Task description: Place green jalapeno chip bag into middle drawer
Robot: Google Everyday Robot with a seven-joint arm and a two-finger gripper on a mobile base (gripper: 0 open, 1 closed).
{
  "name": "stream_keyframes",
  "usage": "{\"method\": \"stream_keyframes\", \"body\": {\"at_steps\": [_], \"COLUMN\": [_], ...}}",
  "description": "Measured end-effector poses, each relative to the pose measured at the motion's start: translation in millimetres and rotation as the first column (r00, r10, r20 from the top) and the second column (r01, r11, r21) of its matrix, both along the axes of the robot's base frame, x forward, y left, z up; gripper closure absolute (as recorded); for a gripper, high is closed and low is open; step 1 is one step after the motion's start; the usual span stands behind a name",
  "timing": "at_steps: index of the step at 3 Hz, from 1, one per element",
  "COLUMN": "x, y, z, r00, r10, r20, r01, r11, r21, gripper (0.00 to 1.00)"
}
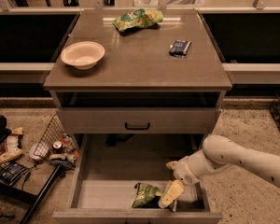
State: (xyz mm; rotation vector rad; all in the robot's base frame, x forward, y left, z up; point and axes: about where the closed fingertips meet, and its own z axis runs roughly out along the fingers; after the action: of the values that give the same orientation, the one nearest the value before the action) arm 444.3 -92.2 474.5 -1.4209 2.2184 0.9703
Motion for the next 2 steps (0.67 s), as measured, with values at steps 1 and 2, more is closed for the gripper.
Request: {"method": "stream_keyframes", "body": {"at_steps": [1, 2], "x": [0.0, -0.5], "y": [0.0, -5.4], "z": [0.0, 26.6], "r00": [1.0000, 0.9989], "r10": [0.000, 0.008], "r20": [0.000, 0.047], "r01": [0.000, -0.009], "r11": [1.000, 1.000], "r21": [0.000, 0.021], "gripper": [0.00, 0.00]}}
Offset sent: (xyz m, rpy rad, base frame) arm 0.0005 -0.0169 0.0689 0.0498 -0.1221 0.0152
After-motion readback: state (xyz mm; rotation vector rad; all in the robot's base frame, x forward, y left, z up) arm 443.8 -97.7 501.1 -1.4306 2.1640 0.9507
